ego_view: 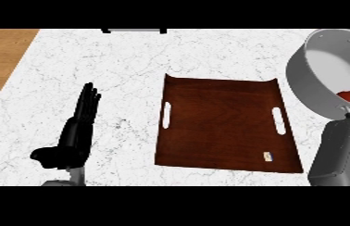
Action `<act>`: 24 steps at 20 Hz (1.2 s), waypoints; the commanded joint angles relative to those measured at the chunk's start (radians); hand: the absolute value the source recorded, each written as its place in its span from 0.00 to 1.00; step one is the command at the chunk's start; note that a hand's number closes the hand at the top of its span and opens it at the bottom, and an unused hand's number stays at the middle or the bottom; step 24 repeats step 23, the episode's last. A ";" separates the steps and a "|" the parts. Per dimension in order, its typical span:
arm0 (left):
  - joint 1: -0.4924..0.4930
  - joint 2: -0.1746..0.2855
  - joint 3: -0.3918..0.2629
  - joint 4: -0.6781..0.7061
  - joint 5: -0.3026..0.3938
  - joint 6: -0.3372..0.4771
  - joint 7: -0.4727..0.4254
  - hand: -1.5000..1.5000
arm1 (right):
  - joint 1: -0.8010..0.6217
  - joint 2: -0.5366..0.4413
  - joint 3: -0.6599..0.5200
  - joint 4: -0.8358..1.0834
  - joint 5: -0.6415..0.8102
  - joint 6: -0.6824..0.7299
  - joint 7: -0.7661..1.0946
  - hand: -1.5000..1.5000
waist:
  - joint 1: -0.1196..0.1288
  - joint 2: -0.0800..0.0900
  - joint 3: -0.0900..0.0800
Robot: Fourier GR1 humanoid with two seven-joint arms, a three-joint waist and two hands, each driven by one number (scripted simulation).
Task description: Pick the bell pepper from the tray and place it in the pot
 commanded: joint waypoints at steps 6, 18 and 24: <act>-0.007 -0.005 0.000 -0.050 -0.004 0.010 0.061 0.50 | 0.249 0.011 0.227 -0.187 -0.033 -0.119 0.176 0.00 | -0.004 -0.005 0.000; -0.005 -0.013 0.008 -0.021 -0.012 0.007 0.030 0.50 | 0.563 0.011 0.367 -0.425 -0.047 -0.157 0.333 0.00 | -0.017 -0.003 0.001; -0.009 -0.044 -0.005 0.024 -0.023 0.020 0.000 0.50 | 0.613 0.011 0.402 -0.514 -0.018 -0.097 0.385 0.00 | -0.023 -0.002 0.000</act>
